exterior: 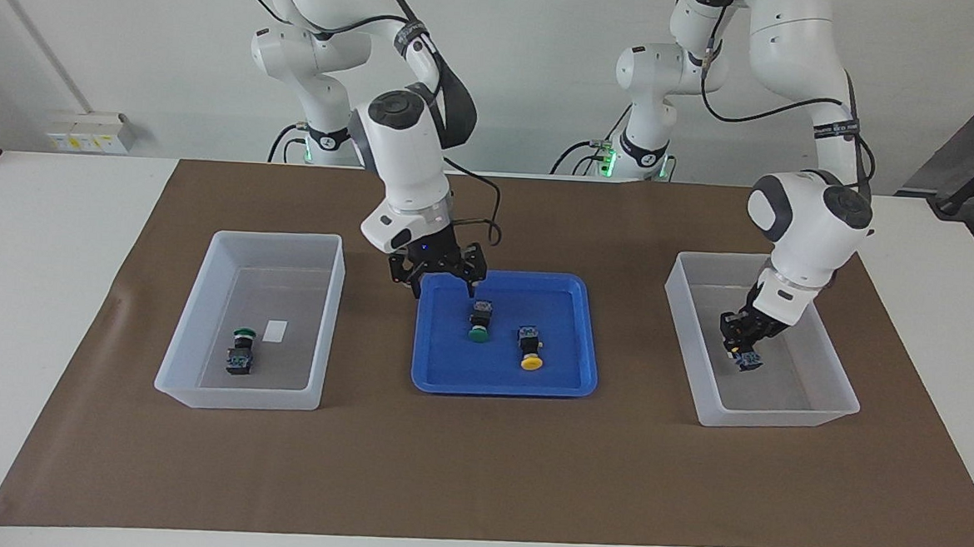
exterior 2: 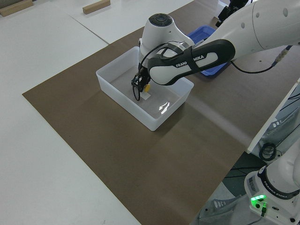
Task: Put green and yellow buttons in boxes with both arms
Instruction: 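Drop the yellow button in the left box while the right gripper releases, then reach both grippers back to the tray for the remaining buttons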
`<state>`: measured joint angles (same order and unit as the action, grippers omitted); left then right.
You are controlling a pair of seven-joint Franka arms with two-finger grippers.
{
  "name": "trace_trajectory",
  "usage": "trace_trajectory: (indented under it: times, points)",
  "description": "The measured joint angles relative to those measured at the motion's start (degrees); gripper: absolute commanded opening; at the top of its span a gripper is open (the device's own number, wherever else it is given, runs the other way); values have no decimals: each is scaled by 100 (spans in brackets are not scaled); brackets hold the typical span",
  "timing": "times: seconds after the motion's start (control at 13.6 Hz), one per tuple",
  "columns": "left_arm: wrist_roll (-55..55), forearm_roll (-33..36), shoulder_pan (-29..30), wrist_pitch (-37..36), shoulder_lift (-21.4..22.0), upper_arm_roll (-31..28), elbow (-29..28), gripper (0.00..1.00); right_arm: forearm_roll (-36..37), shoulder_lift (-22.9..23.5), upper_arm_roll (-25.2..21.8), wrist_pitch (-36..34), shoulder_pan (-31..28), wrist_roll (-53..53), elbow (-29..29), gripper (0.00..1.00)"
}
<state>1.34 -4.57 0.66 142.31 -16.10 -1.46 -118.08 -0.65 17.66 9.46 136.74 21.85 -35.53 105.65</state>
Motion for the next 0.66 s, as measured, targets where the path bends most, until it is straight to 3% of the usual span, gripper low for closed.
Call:
trace_trajectory:
  times: [0.22,0.52,0.66]
  points:
    - [23,0,-7,-76,4,14,115,98,122,291,-2,214,163,-37,2,100]
    - [36,0,-5,-527,19,4,509,100,786,665,-2,429,273,-501,2,99]
    - [38,0,-2,-557,18,-1,532,100,917,789,-2,495,295,-556,2,85]
